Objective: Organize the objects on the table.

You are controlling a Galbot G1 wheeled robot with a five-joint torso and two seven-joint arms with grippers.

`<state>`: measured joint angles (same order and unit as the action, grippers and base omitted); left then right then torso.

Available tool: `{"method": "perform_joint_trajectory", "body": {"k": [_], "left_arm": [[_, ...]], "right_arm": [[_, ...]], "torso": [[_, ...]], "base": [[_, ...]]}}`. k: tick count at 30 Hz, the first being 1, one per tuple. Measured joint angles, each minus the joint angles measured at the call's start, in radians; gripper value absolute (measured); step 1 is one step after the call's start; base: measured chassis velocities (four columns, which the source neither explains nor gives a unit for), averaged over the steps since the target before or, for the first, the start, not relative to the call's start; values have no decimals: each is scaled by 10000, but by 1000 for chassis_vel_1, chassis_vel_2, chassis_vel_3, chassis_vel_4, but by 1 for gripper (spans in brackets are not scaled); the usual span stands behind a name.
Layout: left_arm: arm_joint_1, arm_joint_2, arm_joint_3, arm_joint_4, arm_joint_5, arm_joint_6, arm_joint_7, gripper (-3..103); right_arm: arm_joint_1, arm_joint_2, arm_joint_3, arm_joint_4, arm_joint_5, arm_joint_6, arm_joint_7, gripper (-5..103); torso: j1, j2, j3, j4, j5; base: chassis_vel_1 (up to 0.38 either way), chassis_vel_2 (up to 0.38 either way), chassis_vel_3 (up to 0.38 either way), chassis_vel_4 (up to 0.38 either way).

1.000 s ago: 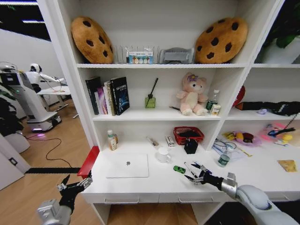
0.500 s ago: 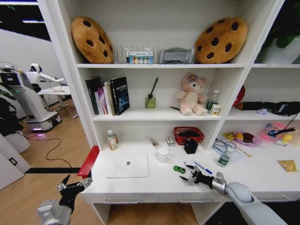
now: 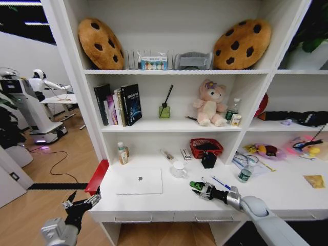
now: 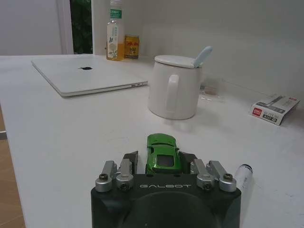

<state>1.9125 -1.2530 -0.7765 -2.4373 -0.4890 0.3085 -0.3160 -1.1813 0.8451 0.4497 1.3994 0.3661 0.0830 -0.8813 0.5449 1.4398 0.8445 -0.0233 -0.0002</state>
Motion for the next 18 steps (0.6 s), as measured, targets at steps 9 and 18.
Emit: {"method": "perform_joint_trajectory", "body": {"k": [9,18], "left_arm": [[0,0,0,0,0,0,-1,100],[1,1,0,0,0,0,-1,100]], "right_arm": [[-617,-161,529,505,322,-187,89,36],[-1733,-906,1741,2043,1644,-227,77,36]], "torso": [[0,-1,1,0,3],[0,-1,1,-2,6]], "base": [[0,0,0,0],[0,0,0,0]]}}
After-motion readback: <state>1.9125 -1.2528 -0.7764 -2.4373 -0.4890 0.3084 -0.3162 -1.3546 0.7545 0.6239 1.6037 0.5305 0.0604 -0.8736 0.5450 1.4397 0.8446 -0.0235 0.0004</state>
